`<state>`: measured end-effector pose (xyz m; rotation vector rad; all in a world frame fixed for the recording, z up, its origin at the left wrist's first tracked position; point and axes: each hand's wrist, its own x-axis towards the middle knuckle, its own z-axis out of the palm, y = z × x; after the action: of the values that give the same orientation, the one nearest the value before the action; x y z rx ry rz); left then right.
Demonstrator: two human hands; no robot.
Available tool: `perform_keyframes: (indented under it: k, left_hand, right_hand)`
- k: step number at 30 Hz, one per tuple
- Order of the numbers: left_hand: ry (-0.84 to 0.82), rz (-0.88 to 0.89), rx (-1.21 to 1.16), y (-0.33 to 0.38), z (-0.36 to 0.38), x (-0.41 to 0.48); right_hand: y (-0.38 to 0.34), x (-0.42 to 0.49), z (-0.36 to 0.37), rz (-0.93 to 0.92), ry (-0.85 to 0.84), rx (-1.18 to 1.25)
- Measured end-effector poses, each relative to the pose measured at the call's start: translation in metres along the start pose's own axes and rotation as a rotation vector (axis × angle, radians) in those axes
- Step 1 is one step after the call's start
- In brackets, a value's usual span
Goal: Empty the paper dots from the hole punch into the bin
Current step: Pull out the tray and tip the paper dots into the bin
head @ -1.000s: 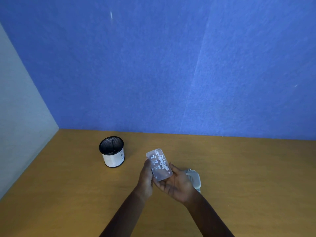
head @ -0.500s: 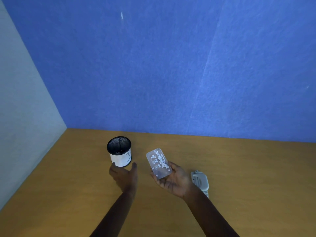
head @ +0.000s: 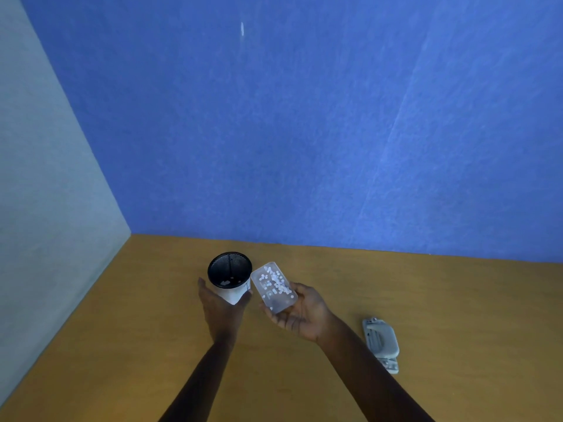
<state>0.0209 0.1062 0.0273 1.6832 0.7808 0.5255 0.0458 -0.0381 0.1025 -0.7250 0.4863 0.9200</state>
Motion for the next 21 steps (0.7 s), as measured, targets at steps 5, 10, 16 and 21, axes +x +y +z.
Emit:
perform_keyframes:
  k: [5, 10, 16, 21]
  left_hand:
    - [0.014, 0.016, 0.006, -0.002, 0.002, 0.008]
    - [0.021, 0.019, -0.011, 0.000, 0.003, 0.014]
    - [-0.007, 0.045, -0.025, 0.006, 0.001, 0.015]
    - [-0.028, 0.110, -0.077, 0.011, -0.003, 0.009]
  right_hand:
    - [-0.007, 0.012, 0.014, 0.015, -0.053, 0.015]
    - [-0.013, 0.025, 0.033, 0.003, -0.012, -0.084]
    - [-0.018, 0.040, 0.051, -0.016, 0.063, -0.226]
    - [-0.017, 0.049, 0.063, -0.030, 0.161, -0.376]
